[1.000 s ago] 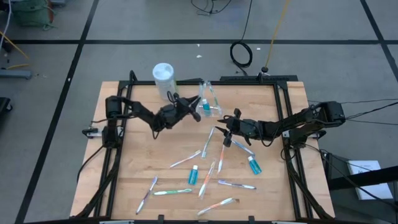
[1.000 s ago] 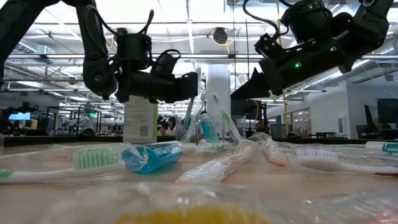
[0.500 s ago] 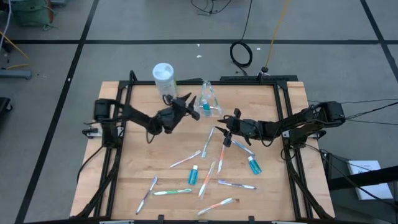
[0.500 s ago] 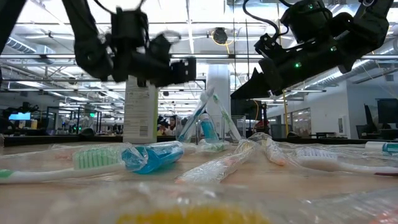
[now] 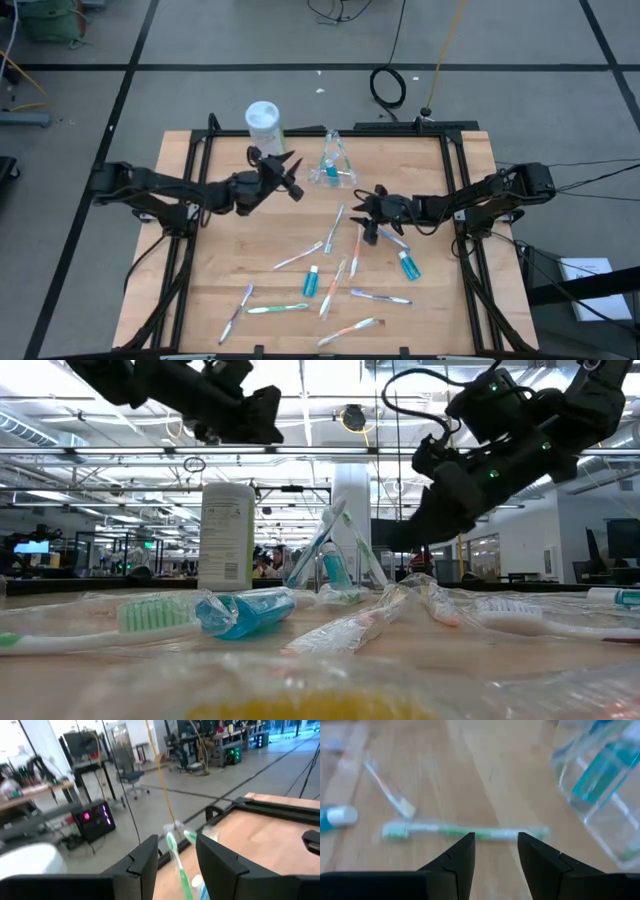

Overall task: Pick & Place toothbrushing station
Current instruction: Put the blue toothbrush into the transparent organizer

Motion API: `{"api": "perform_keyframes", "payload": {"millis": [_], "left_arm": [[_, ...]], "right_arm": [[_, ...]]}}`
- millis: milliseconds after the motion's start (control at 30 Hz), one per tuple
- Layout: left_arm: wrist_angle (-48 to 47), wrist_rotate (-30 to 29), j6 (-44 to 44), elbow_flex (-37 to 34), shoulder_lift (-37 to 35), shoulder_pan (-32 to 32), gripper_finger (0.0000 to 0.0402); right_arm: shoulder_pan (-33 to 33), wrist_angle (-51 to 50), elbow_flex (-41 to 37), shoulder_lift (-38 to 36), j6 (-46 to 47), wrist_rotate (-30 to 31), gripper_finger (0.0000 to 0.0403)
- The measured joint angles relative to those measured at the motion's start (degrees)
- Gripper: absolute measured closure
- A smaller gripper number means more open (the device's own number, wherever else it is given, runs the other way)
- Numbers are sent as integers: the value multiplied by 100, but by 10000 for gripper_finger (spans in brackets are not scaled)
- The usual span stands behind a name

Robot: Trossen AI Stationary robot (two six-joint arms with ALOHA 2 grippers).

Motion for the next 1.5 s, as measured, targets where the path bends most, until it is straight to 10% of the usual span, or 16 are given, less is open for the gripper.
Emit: {"api": "perform_keyframes", "payload": {"millis": [700, 1500], "left_arm": [[-399, 899, -508, 2, 27, 355, 261], [-368, 1411, -639, 2, 27, 356, 261]], "right_arm": [[297, -3413, 232, -1729, 553, -288, 264], [294, -3425, 240, -165, 1328, 52, 280]]}}
